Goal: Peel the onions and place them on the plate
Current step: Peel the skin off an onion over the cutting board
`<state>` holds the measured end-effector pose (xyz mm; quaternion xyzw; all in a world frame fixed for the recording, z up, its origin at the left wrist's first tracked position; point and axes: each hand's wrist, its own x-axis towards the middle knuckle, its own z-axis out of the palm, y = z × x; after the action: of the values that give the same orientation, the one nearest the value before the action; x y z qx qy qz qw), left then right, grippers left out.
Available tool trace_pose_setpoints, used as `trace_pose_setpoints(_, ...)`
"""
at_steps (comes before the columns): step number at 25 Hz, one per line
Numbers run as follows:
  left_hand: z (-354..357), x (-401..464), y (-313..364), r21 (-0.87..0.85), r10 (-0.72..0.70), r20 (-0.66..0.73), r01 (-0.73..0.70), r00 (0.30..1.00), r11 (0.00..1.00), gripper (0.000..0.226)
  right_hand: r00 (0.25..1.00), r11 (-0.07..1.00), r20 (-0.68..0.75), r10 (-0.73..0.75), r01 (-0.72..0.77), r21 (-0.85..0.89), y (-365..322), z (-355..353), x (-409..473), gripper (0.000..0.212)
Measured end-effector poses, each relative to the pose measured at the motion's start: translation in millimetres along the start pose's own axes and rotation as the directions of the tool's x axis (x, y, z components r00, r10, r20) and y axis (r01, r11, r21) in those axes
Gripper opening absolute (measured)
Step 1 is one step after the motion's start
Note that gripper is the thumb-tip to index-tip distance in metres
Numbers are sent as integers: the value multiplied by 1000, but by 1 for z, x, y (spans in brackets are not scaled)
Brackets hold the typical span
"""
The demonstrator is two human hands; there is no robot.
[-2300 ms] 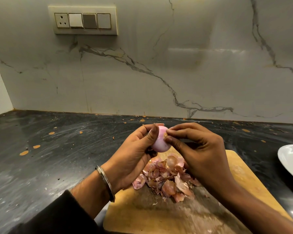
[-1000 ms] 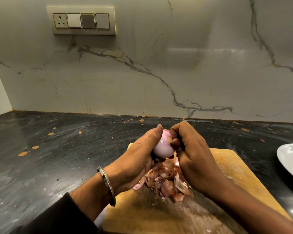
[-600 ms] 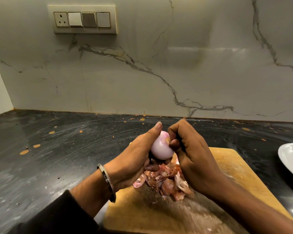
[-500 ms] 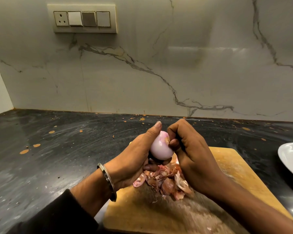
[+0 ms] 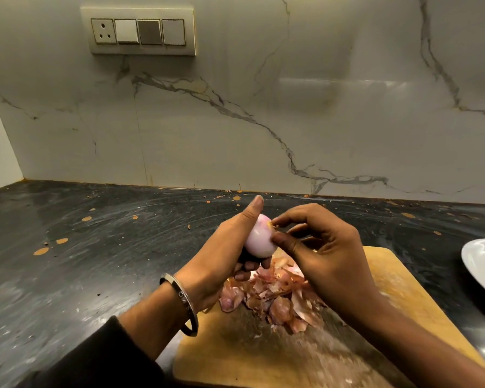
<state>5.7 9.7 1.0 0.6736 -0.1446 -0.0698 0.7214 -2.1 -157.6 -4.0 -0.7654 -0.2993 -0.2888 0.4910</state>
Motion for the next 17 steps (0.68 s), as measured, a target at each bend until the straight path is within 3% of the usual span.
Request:
trace_pose_setpoints(3,1,-3,1,203,77,-52,-64,996,977,70,1000,1000,-6,-4,4,-13,2,-3,1,17)
trace_pose_setpoints(8,1,-3,-2,464,207,-81,-147,975,874,63,998,993,30,-52,54,-105,0,-3,0,24)
trace_pose_setpoints(13,2,-6,-3,455,189,-27,-157,982,877,67,998,959,28,-57,63,-275,1,-3,1,28)
trace_pose_setpoints(17,5,-7,-5,368,204,54,-209,977,906,51,994,990,-10,111,-111,-90,5,-3,2,25)
